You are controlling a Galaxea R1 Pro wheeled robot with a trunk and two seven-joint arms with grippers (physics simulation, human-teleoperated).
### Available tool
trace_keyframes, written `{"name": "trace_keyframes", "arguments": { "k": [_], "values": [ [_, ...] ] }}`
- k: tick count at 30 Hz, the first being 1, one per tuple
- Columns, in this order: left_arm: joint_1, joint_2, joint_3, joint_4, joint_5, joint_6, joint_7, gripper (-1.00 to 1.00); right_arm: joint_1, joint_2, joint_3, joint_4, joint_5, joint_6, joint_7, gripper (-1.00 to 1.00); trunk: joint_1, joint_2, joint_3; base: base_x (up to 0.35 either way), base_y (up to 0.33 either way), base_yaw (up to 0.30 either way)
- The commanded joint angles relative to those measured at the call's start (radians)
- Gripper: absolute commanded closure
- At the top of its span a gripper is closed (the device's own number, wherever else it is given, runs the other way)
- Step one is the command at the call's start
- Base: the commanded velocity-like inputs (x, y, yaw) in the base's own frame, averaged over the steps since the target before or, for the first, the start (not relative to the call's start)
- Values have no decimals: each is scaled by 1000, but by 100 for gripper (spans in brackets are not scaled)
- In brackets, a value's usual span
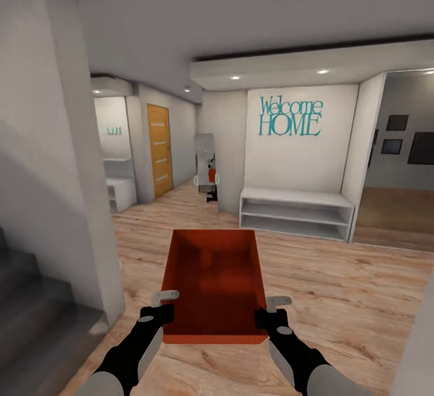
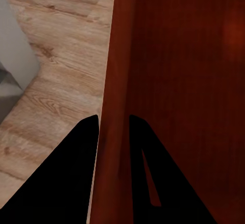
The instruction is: Move the two storage containers from the living room to the garage. In the garage, place one container on the floor and stack the other container on top of it (either order is fine).
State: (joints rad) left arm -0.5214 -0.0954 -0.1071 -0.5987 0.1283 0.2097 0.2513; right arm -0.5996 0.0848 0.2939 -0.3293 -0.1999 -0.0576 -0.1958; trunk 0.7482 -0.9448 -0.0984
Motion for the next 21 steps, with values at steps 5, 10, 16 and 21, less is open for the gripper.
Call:
{"name": "trace_keyframes", "arguments": {
  "k": [5, 10, 16, 21],
  "values": [
    [0, 42, 43, -1, -1, 8, 45, 100, -2, -1, -7, -7, -1, -1, 1, 100, 1, -1, -2, 326, 0, 0],
    [0, 42, 43, -1, -1, 8, 45, 100, -2, 0, -7, -8, -1, -2, 1, 100, 1, -1, -2, 326, 0, 0],
    [0, 42, 43, -1, -1, 8, 45, 100, -2, 0, -7, -8, -1, -2, 1, 100, 1, -1, -2, 326, 0, 0],
    [0, 43, 43, -1, -1, 8, 45, 100, -2, 0, -7, -8, -1, -2, 2, 100, 1, -1, -2, 326, 0, 0]
  ]
}}
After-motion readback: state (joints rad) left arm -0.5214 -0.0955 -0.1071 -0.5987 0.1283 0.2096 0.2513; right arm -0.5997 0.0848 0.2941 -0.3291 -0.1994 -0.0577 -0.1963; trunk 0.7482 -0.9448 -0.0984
